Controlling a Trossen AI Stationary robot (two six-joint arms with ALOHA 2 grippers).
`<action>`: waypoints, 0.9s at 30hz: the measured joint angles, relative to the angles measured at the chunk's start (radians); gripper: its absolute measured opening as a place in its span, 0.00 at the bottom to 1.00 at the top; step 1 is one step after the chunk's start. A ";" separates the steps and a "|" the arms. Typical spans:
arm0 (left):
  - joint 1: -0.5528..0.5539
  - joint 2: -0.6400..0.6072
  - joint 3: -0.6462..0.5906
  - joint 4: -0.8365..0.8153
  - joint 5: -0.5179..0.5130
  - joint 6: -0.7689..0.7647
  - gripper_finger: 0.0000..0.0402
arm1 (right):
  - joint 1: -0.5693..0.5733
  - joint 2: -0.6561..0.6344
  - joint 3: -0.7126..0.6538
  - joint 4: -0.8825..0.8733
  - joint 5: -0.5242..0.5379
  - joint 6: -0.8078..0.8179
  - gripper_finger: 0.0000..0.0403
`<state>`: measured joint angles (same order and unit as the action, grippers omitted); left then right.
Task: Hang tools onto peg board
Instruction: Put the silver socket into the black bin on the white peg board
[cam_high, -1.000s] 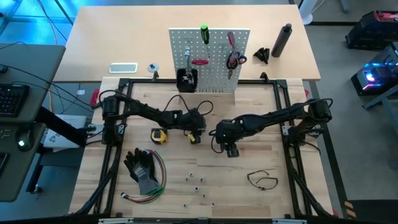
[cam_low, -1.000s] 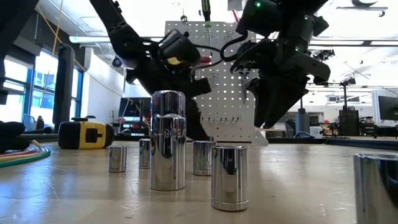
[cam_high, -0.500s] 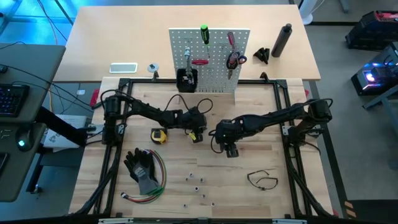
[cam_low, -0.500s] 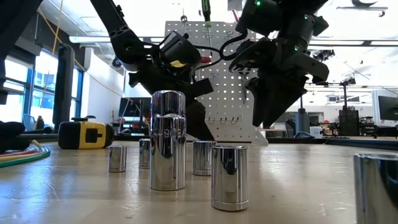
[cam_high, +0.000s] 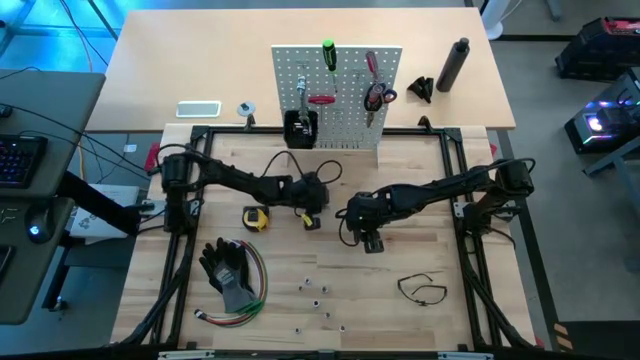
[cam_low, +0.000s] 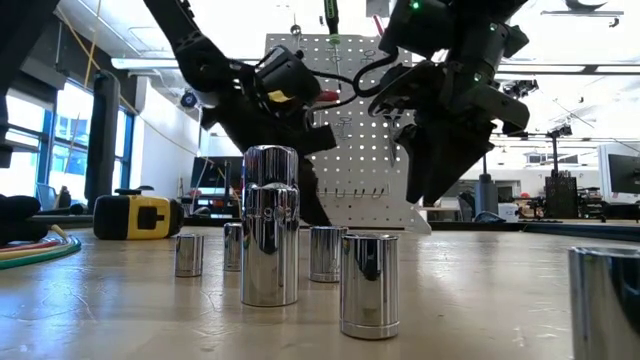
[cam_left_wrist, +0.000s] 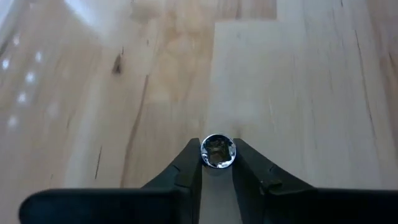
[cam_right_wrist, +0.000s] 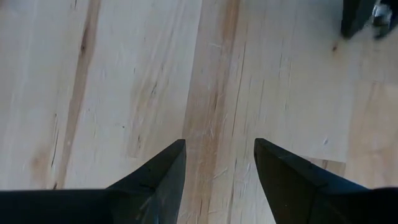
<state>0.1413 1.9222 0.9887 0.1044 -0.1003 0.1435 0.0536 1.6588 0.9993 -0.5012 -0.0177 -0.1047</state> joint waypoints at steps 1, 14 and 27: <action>0.000 -0.020 -0.001 -0.033 -0.002 0.003 0.14 | 0.000 0.000 0.000 -0.003 0.000 0.000 0.46; -0.002 -0.564 0.000 -0.215 -0.416 0.207 0.14 | -0.001 0.000 0.000 0.009 0.016 -0.016 0.46; 0.192 -0.634 0.023 -0.113 -0.408 0.303 0.14 | -0.001 0.000 0.000 0.021 0.016 -0.016 0.46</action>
<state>0.3333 1.2886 1.0121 -0.0090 -0.5085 0.4466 0.0525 1.6588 0.9993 -0.4805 -0.0013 -0.1212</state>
